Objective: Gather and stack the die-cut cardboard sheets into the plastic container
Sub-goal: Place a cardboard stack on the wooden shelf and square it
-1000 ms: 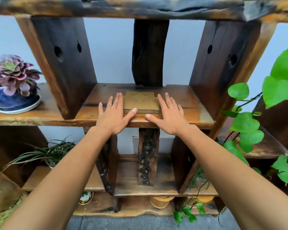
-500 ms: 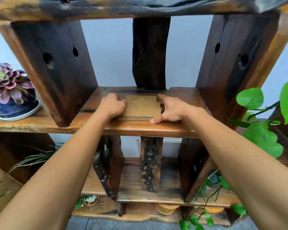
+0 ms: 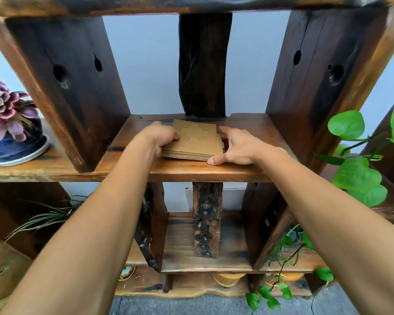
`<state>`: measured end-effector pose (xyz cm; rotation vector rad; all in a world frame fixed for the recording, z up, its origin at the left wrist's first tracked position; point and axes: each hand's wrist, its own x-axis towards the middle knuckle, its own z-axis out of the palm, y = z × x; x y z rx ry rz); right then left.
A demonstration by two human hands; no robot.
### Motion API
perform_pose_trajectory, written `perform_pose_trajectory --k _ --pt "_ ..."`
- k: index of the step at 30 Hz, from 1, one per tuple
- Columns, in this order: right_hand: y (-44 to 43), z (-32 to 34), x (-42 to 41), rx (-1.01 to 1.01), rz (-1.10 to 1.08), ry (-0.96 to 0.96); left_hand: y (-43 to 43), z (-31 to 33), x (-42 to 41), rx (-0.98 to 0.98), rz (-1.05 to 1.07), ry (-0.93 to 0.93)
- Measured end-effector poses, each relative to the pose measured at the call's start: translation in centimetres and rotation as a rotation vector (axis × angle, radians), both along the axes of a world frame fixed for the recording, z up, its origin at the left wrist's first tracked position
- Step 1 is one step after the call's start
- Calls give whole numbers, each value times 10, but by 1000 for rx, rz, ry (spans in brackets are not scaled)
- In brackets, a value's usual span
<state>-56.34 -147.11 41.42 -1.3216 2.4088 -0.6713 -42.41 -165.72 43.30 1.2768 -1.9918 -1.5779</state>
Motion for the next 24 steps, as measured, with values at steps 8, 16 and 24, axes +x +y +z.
perform_pose_trajectory --k 8,16,24 --pt "-8 -1 7 -58 -61 -151 -3 -19 2 66 32 246" --pt "-45 -9 28 -675 -396 -533 -6 -33 2 -240 -162 289" --pt "-75 -8 44 -943 -679 -725 11 -32 -13 70 74 481"
